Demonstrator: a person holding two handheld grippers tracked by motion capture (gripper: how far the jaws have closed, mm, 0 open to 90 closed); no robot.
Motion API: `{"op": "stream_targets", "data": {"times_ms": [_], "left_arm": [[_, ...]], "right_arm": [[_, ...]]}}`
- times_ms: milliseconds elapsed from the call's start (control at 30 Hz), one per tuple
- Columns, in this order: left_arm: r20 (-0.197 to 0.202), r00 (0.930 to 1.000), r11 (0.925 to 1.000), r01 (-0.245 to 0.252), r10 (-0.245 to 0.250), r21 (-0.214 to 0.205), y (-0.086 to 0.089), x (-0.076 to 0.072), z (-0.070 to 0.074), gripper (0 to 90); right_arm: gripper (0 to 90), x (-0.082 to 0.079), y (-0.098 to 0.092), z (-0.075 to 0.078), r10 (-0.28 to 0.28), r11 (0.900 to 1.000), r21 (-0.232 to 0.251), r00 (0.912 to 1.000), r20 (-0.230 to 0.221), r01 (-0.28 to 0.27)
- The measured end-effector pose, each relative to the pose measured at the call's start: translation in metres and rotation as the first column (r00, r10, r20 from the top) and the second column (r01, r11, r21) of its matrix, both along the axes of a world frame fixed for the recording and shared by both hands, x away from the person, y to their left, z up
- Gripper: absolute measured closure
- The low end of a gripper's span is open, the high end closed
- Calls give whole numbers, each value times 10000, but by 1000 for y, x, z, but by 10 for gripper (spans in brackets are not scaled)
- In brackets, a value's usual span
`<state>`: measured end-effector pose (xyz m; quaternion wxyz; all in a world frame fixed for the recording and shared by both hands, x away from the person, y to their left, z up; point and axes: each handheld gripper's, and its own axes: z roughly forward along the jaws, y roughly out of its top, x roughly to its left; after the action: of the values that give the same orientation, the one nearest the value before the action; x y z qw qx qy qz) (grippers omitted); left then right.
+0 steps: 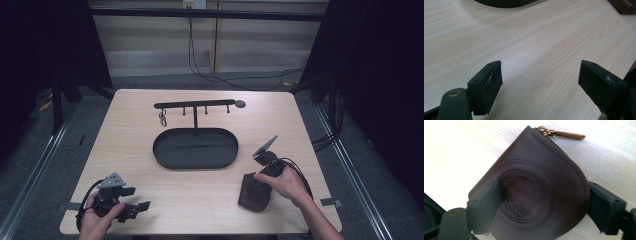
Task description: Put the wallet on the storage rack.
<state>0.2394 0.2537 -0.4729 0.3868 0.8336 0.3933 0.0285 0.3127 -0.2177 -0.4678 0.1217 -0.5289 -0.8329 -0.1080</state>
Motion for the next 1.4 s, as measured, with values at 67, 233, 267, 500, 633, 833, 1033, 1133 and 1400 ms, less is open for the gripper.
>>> {"op": "stream_targets", "data": {"times_ms": [67,233,267,500,633,833,1033,1133,1400], "left_arm": [[-8,10000,10000,42,-42,1,0,0,0,191],[30,10000,9999,50,-50,88,-1,0,0,191],[23,10000,10000,67,-68,63,-1,-1,0,191],[-67,9997,9997,223,-222,105,-3,-1,-1,191],[21,9996,9995,278,-278,126,-2,-2,0,191],[42,9997,9997,245,-245,37,-1,-1,1,191],[66,9996,9996,271,-271,36,-1,-1,1,191],[12,9994,9994,334,-334,65,-2,-1,0,191],[-6,9992,9992,389,-389,12,-2,-1,0,191]], "right_arm": [[280,0,-4,4,-258,9997,7,9996,80,258],[516,0,-12,16,-567,9984,82,9976,395,565],[532,0,-12,17,-540,9985,9,9977,406,540],[647,2,-9,29,-409,9992,37,9982,443,407],[673,3,-4,36,-261,9996,-106,9980,575,267],[744,4,-3,49,-173,9998,75,9957,905,167],[761,4,-4,58,-28,10000,38,9918,1280,23],[767,3,-3,60,63,10000,-37,9922,1244,-59],[776,1,4,61,218,9996,-225,9940,1071,-195]]}}
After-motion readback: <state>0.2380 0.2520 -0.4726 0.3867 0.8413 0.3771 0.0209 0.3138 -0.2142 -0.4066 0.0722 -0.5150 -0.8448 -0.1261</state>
